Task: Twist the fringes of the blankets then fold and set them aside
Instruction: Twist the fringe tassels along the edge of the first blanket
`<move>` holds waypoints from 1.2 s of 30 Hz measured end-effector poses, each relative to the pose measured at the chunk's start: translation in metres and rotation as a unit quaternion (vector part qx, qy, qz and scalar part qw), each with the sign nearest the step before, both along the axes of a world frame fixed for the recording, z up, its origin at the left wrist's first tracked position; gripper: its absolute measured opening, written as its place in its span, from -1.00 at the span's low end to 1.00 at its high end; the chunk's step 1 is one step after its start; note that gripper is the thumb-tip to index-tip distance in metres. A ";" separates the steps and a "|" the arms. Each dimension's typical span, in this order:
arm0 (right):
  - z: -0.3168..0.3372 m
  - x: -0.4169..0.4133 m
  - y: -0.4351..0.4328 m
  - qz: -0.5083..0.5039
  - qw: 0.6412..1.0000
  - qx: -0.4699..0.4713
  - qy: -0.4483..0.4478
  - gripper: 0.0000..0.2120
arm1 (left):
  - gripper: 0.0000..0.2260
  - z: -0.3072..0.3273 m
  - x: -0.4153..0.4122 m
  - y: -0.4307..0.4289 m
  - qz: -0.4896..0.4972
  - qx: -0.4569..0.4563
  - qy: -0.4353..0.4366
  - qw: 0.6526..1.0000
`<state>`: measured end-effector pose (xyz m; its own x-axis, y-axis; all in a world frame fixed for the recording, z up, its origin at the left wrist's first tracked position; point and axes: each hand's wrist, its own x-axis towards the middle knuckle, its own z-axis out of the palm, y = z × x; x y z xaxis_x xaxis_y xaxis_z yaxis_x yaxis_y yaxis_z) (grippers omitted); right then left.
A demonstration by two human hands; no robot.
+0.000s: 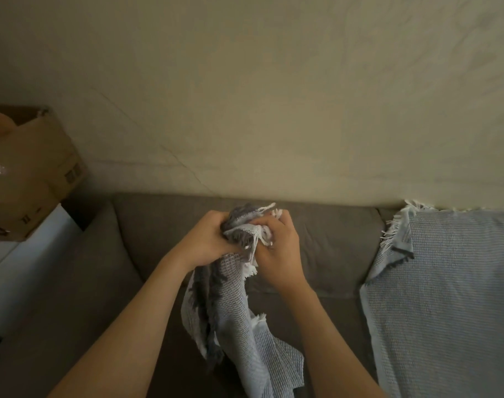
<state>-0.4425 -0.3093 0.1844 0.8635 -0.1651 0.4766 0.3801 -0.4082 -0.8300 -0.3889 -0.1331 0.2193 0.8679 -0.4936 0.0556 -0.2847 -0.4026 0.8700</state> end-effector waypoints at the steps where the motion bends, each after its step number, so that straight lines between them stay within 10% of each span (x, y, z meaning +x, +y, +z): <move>1: -0.001 -0.001 0.000 0.006 1.000 0.005 0.004 -0.74 | -0.75 -0.002 -0.002 0.001 -0.005 -0.010 0.018 1.000; 19: 0.003 0.007 0.013 -0.107 0.994 -0.001 0.036 -0.74 | -0.83 -0.002 -0.021 -0.003 0.044 -0.106 0.109 0.987; 26: -0.014 0.000 -0.003 0.185 0.945 0.145 0.228 -0.64 | -0.67 0.007 -0.015 0.002 0.062 -0.092 0.046 0.993; 36: -0.025 0.011 -0.017 0.119 0.977 0.062 0.163 -0.83 | -0.55 0.021 0.000 0.014 0.075 0.139 0.004 0.987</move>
<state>-0.4312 -0.3260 0.1597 0.9872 0.0198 0.1583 0.1586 -0.2286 -0.9605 -0.3893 -0.1193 0.2400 0.9322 -0.3550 -0.0707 -0.1976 -0.6628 0.7222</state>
